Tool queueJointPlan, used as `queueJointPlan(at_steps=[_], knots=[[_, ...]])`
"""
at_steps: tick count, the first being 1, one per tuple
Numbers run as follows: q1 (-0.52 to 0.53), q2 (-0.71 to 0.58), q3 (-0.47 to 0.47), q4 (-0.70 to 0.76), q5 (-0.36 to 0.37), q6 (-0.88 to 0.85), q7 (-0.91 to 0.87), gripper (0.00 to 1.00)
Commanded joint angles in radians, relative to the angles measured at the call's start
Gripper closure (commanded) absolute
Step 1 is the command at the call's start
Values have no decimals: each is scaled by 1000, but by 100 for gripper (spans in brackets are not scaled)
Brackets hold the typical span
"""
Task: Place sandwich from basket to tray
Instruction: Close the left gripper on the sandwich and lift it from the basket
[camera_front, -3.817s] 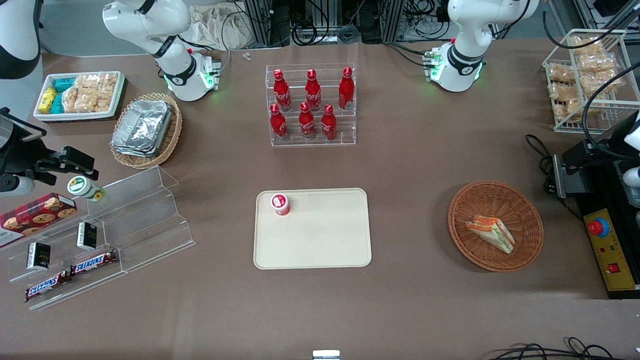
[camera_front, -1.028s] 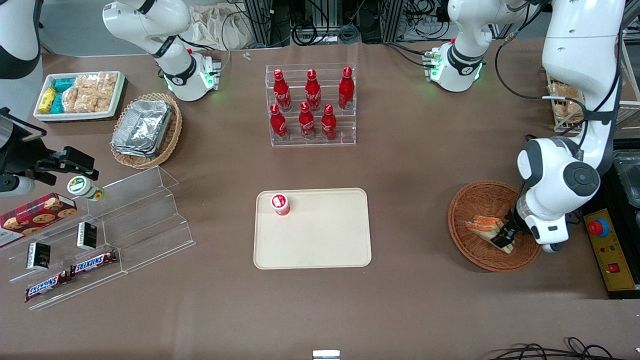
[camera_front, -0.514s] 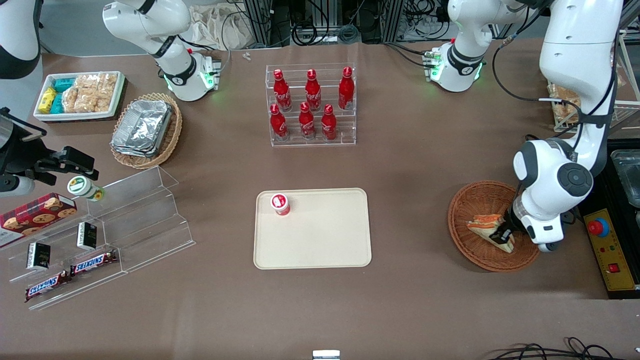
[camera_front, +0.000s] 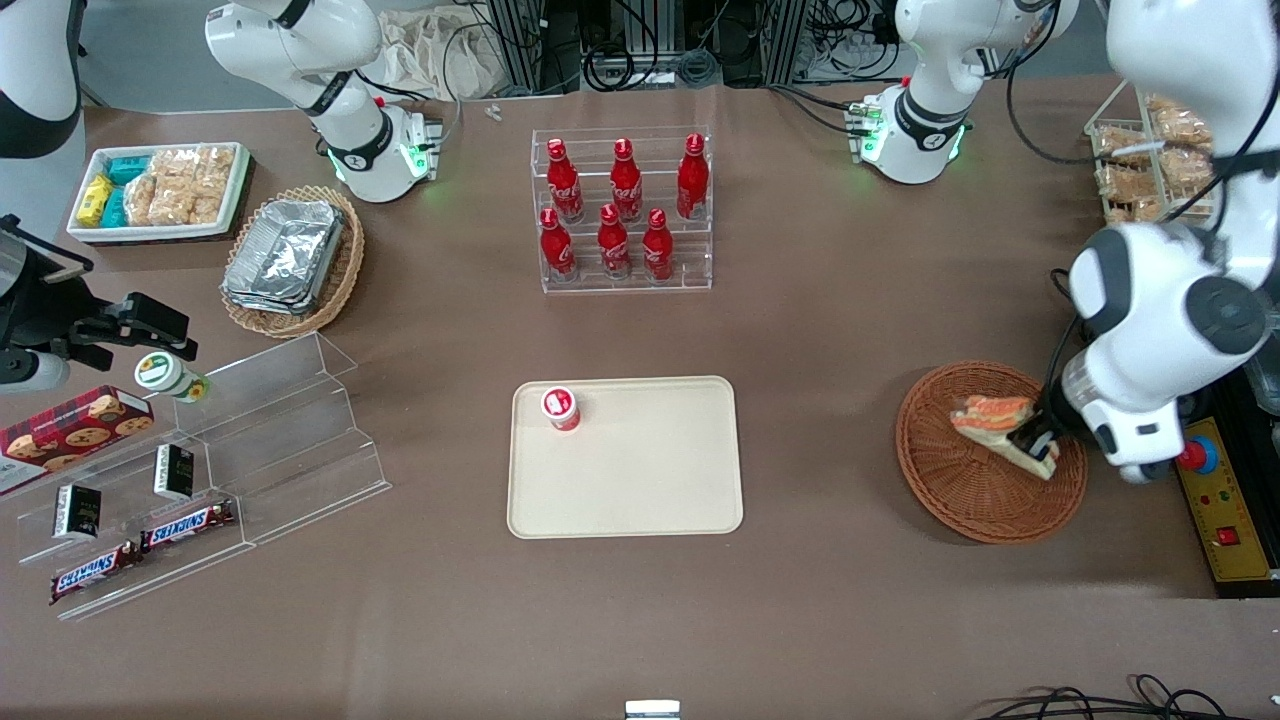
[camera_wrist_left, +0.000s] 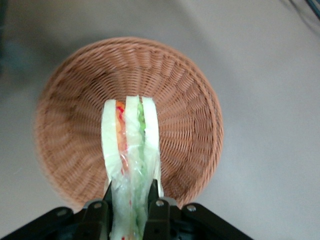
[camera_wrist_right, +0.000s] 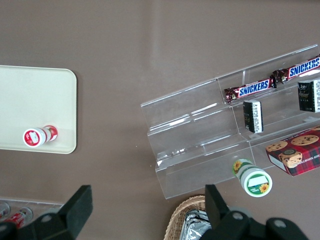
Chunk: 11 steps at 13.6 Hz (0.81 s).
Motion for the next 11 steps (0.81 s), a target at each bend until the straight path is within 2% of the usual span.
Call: queueJointPlan(at_steps=[1, 3, 5, 9, 11], knots=[[-9, -28, -30, 189, 11, -266, -12, 100], [-9, -43, -64, 290, 11, -396, -4, 100], [-8, -68, -106, 343, 10, -456, 46, 100], [-8, -79, -201, 349, -12, -500, 238, 100], [-8, -68, -299, 335, -13, -509, 269, 100]])
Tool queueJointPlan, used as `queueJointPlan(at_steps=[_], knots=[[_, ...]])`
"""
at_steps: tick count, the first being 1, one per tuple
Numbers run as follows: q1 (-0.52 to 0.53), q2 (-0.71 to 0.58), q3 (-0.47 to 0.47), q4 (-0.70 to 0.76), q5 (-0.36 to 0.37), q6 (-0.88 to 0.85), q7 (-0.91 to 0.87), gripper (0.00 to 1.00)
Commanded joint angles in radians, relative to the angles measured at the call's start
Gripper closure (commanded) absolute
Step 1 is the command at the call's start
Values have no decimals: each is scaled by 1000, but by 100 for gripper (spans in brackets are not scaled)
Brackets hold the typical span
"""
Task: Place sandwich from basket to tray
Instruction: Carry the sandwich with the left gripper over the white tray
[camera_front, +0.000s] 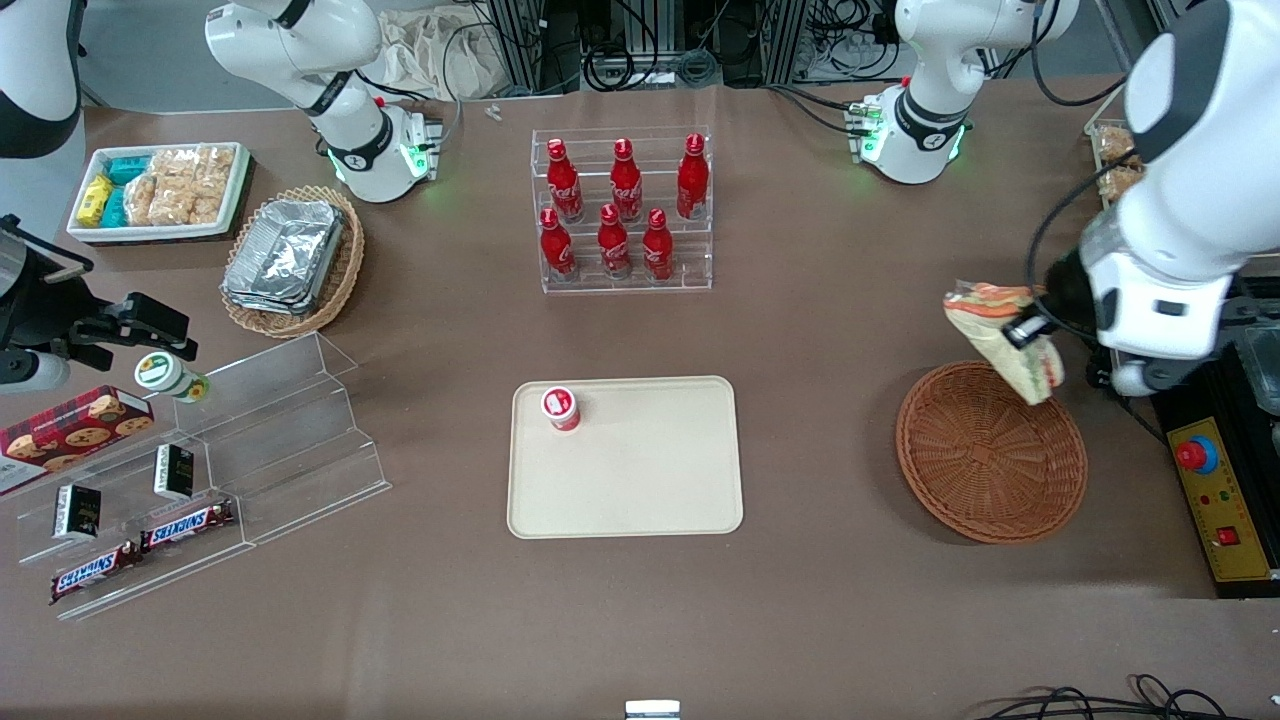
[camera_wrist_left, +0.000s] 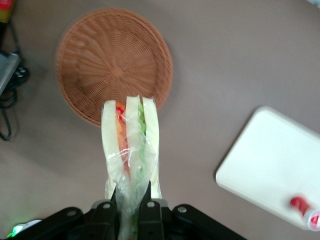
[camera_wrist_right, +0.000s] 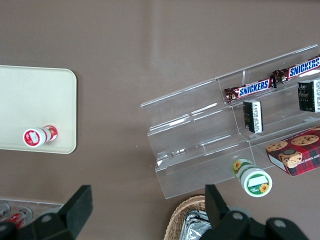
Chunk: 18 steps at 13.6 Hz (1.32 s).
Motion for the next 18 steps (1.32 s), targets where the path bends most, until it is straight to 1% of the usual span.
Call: queueJointPlan(at_steps=[1, 3, 4, 6, 8, 11, 13, 17, 18], knots=[[-2, 19, -99, -1, -5, -20, 46, 100], [-2, 43, -195, 2, 9, 6, 45, 100], [-2, 69, -236, 3, 21, 45, 51, 100], [-27, 123, -312, 0, 113, 125, 48, 100], [-108, 222, -312, 3, 216, 219, 29, 100], [-150, 356, -312, 3, 293, 392, 34, 100], [-165, 452, -312, 3, 357, 533, 32, 100], [-168, 571, -312, 2, 374, 687, 39, 100], [-168, 600, -312, 2, 397, 707, 34, 100]])
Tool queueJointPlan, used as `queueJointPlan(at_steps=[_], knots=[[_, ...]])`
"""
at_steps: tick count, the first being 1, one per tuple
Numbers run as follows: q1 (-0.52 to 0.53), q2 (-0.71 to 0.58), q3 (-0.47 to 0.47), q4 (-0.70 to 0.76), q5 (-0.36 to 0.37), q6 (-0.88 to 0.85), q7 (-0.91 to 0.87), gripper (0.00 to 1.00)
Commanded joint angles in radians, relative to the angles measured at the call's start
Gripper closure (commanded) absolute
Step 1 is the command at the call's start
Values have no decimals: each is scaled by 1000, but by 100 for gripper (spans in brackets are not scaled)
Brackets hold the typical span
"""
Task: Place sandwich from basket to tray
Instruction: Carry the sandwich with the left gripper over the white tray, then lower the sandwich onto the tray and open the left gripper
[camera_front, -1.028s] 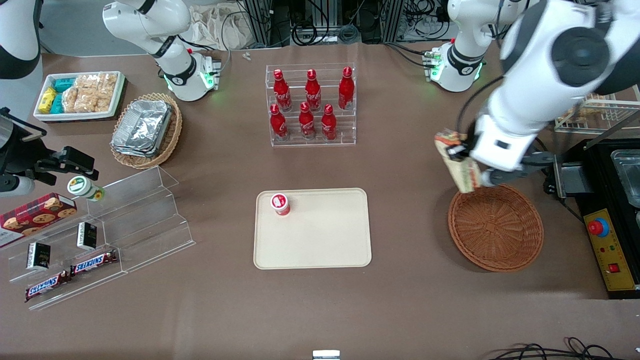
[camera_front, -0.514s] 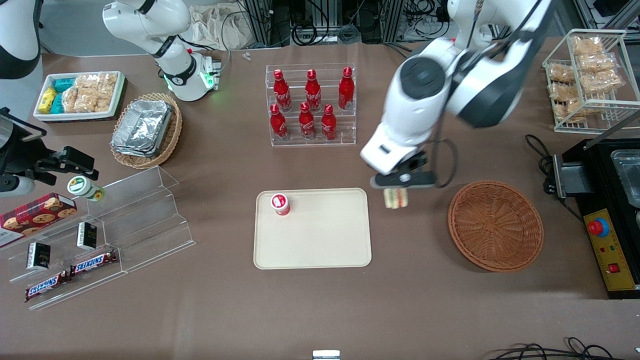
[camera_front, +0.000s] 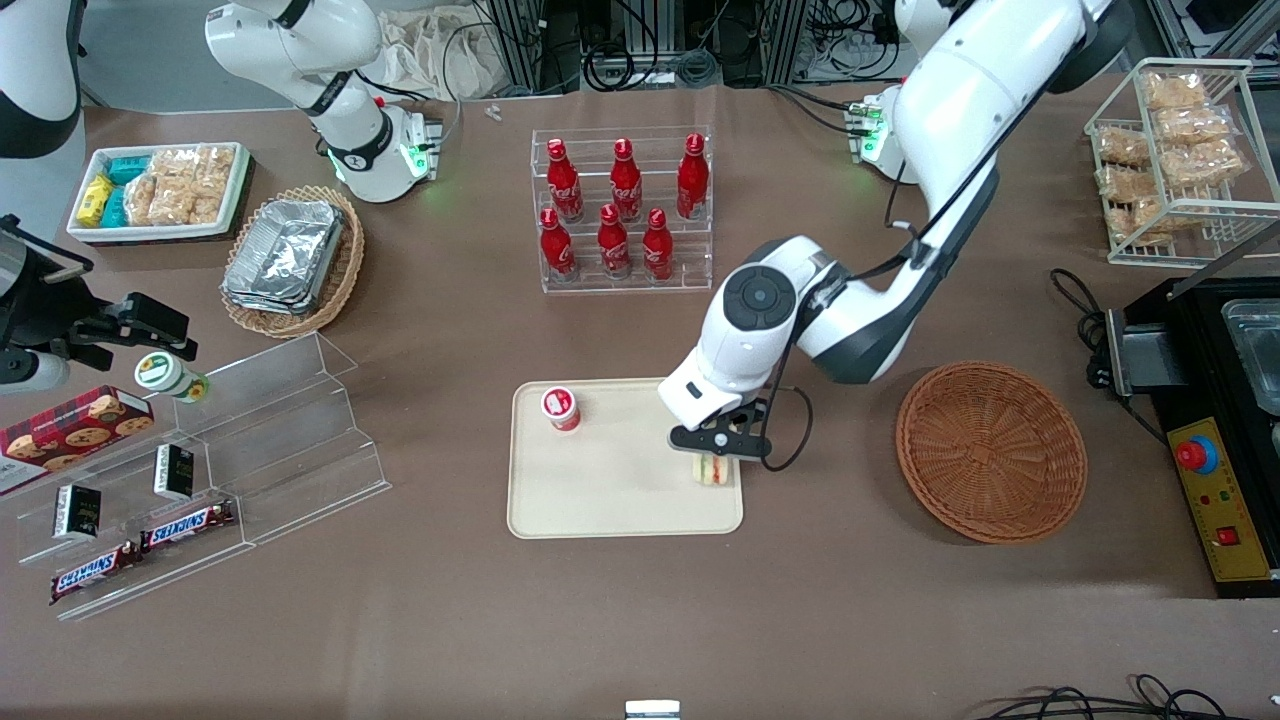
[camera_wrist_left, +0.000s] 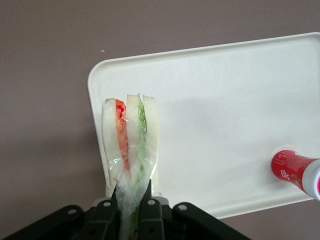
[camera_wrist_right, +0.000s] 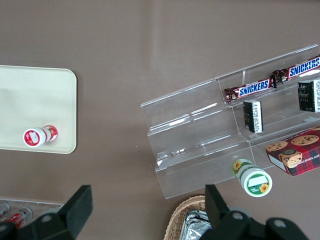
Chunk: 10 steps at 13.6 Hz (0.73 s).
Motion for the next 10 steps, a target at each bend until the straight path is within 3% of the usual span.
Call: queueJointPlan(at_steps=[1, 4, 6, 7, 8, 9, 10], knots=[[-9, 71, 0, 29, 51, 41, -4, 100], [-9, 98, 0, 27, 51, 41, -3, 100], [-9, 114, 1, 27, 50, 41, -6, 87], [-9, 114, 1, 27, 42, 39, -13, 68], [-9, 114, 1, 27, 48, 39, -44, 16], [-9, 114, 1, 24, 50, 38, -56, 1], [-9, 114, 1, 22, 50, 36, -65, 1]])
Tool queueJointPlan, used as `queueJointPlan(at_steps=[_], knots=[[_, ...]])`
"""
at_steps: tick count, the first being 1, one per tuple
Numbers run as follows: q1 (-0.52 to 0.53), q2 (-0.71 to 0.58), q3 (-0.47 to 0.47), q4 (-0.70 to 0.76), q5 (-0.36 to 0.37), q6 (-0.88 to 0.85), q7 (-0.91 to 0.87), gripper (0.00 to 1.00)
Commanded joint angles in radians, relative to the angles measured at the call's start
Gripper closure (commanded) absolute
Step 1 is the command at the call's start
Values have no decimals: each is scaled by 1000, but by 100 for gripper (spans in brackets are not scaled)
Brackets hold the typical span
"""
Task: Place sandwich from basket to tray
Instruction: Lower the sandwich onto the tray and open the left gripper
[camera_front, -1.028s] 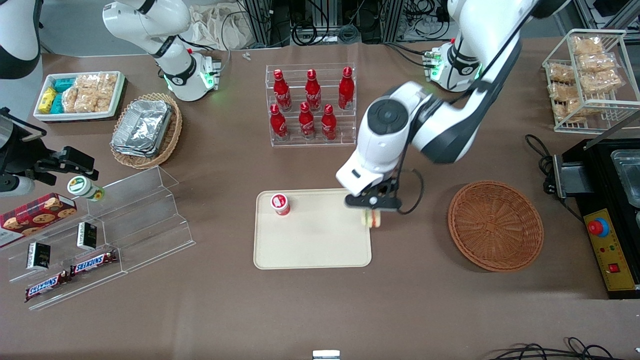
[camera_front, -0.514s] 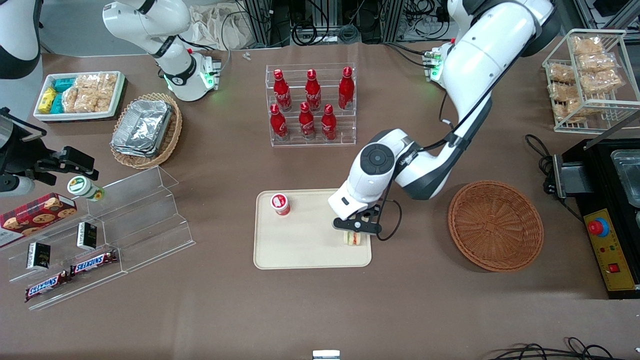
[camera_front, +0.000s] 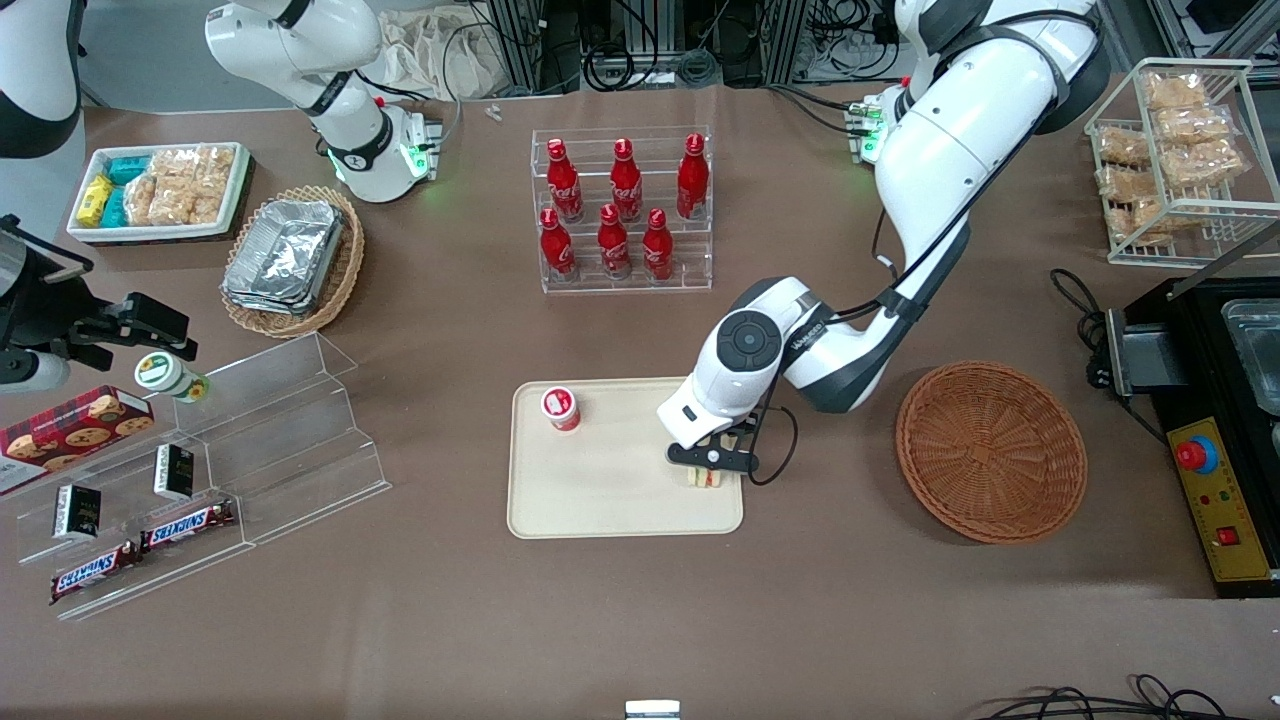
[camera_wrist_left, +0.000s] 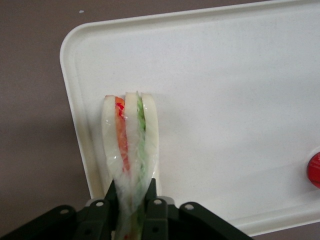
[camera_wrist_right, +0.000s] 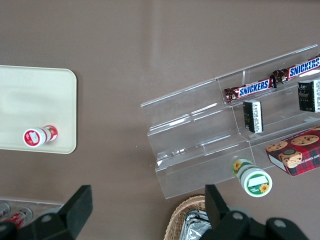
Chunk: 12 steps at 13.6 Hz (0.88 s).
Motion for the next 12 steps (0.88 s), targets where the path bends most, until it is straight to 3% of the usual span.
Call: queueJointPlan(at_steps=[1, 4, 7, 10, 12], knots=[[-7, 6, 1, 19, 19, -7, -45, 0], [5, -54, -5, 33, -11, -136, -42, 0], [16, -215, -5, 48, -90, -370, 37, 1], [115, -382, -4, 58, -201, -565, 216, 1], [189, -466, -2, 91, -234, -673, 312, 1]])
